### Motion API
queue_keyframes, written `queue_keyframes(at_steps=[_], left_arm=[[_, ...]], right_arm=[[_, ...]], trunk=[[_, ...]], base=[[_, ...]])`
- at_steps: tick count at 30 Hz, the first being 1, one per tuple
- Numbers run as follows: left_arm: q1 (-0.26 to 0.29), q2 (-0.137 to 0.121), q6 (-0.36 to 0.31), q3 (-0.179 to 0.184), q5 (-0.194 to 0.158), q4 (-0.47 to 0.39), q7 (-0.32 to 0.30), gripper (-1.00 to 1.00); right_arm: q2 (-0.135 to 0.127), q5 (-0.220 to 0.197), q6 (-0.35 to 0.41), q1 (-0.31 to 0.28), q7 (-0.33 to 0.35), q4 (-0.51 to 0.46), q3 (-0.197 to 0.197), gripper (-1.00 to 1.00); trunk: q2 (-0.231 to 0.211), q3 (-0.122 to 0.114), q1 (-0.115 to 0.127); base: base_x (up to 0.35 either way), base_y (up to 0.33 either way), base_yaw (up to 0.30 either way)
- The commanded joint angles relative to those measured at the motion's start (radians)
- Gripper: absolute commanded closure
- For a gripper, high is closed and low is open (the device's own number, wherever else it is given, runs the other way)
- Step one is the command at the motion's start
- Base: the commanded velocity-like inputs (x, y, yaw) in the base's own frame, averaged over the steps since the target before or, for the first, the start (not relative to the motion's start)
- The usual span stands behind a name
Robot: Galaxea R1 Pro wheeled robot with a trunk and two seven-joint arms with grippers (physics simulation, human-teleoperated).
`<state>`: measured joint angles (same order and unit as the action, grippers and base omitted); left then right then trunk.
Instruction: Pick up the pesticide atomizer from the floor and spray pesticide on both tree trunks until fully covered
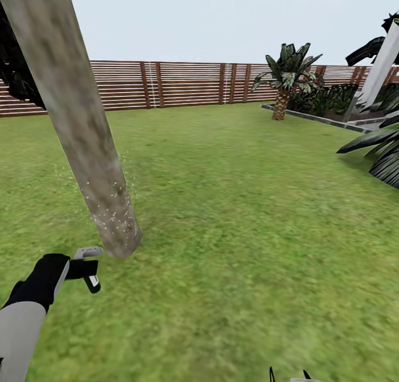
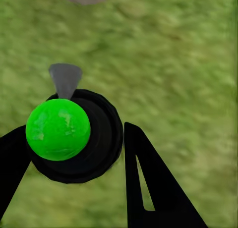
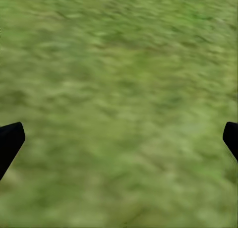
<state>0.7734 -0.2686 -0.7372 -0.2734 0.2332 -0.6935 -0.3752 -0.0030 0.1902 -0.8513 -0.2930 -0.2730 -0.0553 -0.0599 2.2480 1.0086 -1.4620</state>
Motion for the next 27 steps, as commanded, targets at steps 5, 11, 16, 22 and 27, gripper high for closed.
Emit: queue_keyframes(at_steps=[5, 11, 16, 22, 27], left_arm=[[0.015, 0.008, -0.029, 0.004, 0.004, -0.008, 0.005, 1.0], [0.103, 0.049, -0.146, 0.013, 0.006, -0.037, 0.007, 1.0], [0.147, 0.058, -0.228, 0.079, 0.011, -0.081, 0.009, 1.0], [0.199, 0.065, -0.275, 0.127, 0.012, -0.084, 0.009, 1.0], [0.268, 0.065, -0.279, 0.129, 0.042, -0.073, 0.01, 1.0]], right_arm=[[-0.001, 0.002, 0.0, 0.0, 0.001, 0.0, 0.0, -1.0], [-0.002, 0.0, 0.002, 0.0, 0.001, 0.0, 0.0, -1.0], [-0.002, 0.0, 0.002, 0.0, 0.002, 0.0, 0.0, -1.0], [-0.002, 0.0, 0.002, 0.0, 0.002, 0.0, 0.0, -1.0], [-0.002, 0.0, 0.002, 0.0, 0.002, 0.0, 0.0, -1.0]], trunk=[[0.0, 0.0, 0.0], [0.0, 0.0, 0.0], [0.0, 0.0, 0.0], [0.0, 0.0, 0.0], [0.0, 0.0, 0.0]], base=[[0.005, -0.007, 0.004], [0.0, 0.0, 0.0], [0.0, 0.0, 0.0], [-0.128, 0.0, 0.0], [-0.028, 0.0, 0.0]])
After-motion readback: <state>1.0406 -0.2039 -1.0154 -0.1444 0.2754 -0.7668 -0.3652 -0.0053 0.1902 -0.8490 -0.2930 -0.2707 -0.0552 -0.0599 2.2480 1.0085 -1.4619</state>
